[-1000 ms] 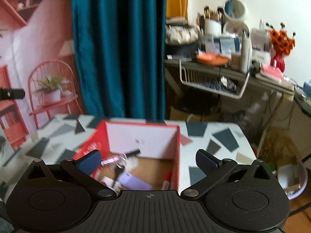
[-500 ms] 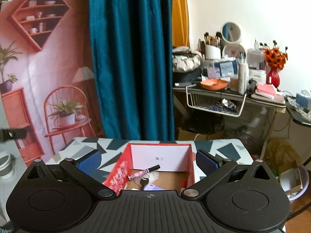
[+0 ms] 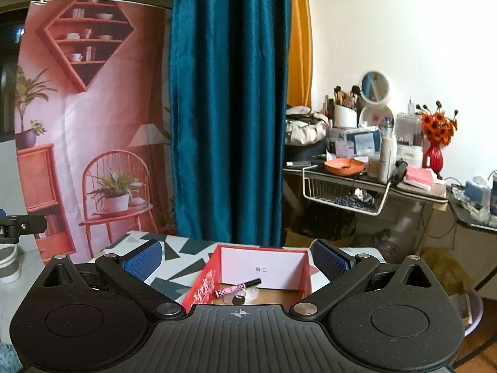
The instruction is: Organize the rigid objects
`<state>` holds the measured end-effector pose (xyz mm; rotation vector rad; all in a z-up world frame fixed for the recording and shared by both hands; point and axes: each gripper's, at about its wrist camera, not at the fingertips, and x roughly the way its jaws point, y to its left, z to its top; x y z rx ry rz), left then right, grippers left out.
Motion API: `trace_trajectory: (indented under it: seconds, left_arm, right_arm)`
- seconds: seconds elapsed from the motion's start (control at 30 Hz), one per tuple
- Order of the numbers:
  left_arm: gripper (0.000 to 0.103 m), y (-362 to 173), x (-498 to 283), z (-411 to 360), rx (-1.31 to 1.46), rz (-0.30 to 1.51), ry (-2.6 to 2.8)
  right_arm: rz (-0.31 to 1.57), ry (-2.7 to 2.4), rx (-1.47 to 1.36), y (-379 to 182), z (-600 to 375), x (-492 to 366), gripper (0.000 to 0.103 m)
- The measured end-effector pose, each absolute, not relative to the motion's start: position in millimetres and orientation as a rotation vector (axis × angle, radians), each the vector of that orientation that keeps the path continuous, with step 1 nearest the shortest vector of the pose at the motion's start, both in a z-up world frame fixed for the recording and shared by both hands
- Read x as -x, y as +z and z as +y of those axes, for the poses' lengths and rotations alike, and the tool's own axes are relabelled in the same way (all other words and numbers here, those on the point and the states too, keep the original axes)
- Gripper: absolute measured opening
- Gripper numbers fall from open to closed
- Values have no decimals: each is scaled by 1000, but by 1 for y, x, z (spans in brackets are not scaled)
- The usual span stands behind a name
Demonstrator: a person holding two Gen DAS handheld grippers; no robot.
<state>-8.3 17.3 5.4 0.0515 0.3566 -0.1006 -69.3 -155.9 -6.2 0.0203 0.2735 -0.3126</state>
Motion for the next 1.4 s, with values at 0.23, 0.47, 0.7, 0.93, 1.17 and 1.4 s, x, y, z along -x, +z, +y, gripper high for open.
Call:
trace_trajectory:
  seconds: [0.23, 0.47, 0.7, 0.93, 1.17, 1.4]
  left_arm:
    - [103, 5, 12, 17, -35, 358, -80]
    - [103, 5, 16, 10, -57, 344, -86]
    - [103, 3, 17, 13, -63, 340, -89]
    - [103, 4, 17, 15, -66, 336, -92]
    - [103, 5, 18, 16, -62, 329, -91]
    - [103, 5, 18, 17, -60, 328, -100]
  right_arm:
    - [272, -318, -22, -8, -152, 73, 103]
    - [276, -325, -32, -12, -155, 74, 103]
    - [277, -333, -39, -14, -157, 75, 103]
    - [274, -336, -25, -14, -156, 75, 103]
    - [274, -336, -25, -14, -155, 75, 103]
    - [275, -333, -26, -14, -155, 76, 103]
